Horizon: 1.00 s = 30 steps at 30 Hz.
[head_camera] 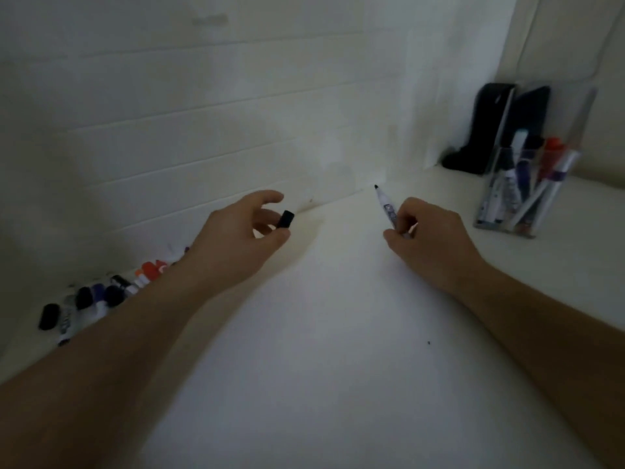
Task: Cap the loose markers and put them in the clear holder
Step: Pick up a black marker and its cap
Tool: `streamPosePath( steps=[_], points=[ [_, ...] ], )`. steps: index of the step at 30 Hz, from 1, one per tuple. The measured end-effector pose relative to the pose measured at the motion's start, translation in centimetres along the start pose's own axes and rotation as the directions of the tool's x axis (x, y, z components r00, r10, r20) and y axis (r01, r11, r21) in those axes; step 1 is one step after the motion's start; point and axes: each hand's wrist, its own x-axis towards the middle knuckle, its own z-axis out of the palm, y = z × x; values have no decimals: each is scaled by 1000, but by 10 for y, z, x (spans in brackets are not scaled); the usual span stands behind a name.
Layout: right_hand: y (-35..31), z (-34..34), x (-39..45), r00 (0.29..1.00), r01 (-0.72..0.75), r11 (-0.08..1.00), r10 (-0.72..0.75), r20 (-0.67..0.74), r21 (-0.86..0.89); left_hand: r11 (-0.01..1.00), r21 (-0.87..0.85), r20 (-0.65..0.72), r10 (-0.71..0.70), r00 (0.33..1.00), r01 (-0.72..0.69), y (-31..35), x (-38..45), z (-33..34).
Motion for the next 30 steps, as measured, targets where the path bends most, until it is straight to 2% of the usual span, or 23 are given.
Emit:
streamPosePath(
  steps=[4,6,10,19,30],
  points=[
    [9,4,2,997,-73,986,77,-22,151,937,-344,51,-42,998,57,26,25,33],
    [14,3,5,995,-89,974,96,-24,208,908,-414,64,-45,997,68,27,29,54],
    [17,0,5,1000,-29,974,28,9,223,896,-412,25,-172,985,166,13,22,82],
    [6,0,-4,972,214,973,-221,81,90,912,-405,-17,-84,996,70,6,22,84],
    [6,-2,-4,972,227,970,-231,44,91,956,-278,-4,-97,995,92,11,20,86]
  ],
)
